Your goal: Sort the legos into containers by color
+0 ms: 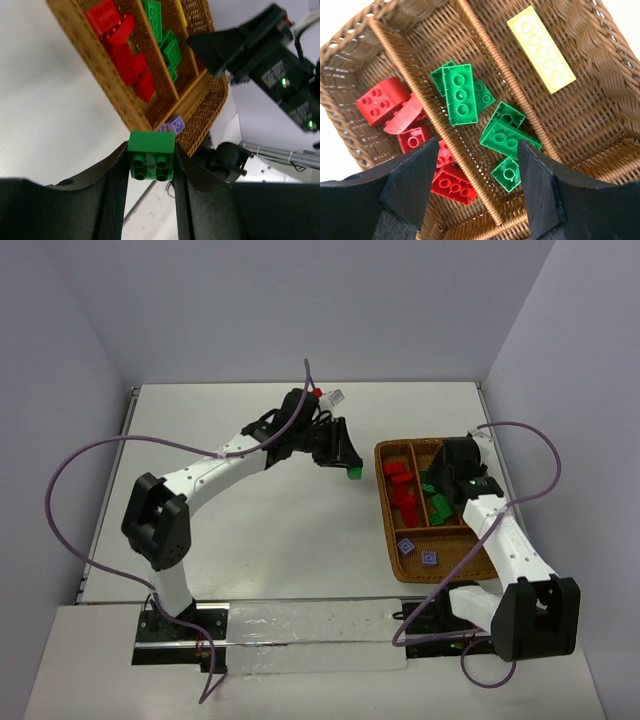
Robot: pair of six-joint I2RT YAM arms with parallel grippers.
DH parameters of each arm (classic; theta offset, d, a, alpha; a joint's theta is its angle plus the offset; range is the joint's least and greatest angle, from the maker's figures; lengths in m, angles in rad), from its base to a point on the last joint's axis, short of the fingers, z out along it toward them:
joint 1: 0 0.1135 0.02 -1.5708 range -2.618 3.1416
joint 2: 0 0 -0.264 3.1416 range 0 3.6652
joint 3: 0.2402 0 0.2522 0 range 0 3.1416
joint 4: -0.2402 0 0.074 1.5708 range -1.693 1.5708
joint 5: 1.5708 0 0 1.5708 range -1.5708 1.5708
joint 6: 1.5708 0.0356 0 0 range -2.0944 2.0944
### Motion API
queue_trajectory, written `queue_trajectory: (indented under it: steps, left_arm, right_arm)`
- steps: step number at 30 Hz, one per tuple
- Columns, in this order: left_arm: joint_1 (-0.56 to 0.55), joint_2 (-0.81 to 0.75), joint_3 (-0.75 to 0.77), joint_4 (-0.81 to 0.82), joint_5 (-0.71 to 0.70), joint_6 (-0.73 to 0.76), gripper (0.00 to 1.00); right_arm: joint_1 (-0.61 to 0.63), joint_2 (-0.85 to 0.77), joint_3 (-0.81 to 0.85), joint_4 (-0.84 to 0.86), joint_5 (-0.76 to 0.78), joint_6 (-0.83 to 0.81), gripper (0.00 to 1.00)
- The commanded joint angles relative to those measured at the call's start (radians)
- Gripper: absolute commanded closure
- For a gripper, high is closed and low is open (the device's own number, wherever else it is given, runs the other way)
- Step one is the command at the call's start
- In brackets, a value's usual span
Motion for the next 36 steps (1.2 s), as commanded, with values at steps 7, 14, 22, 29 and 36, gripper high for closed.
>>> queue_trajectory:
  steps: [7,14,22,29,36]
  left_arm:
    - [-0.062,0.352,0.532,-0.054,0.028,-0.126,1.0]
    - [-0.096,0.583,0.806,0.027,0.133,-0.234,1.0]
    - [-0.099,0.686,0.866,0.139,0.182,-0.336,1.0]
    - [-0.124,0.786,0.907,0.283,0.1,-0.378,1.0]
    - [-0.153,0.896,0.965,0.434,0.087,-0.435,1.0]
  right_arm:
    - [-0.007,-0.28,0.168,-0.135,0.01,0.066,0.27]
    - [-0.006,-0.43,0.166,-0.207,-0.027,0.092,0.25]
    - [-0.006,-0.371,0.153,-0.199,-0.193,0.004,0.26]
    - [-0.005,-0.391,0.176,-0.194,-0.199,0.025,0.25]
    - [-0.006,-0.52,0.136,-0.177,-0.193,0.104,0.26]
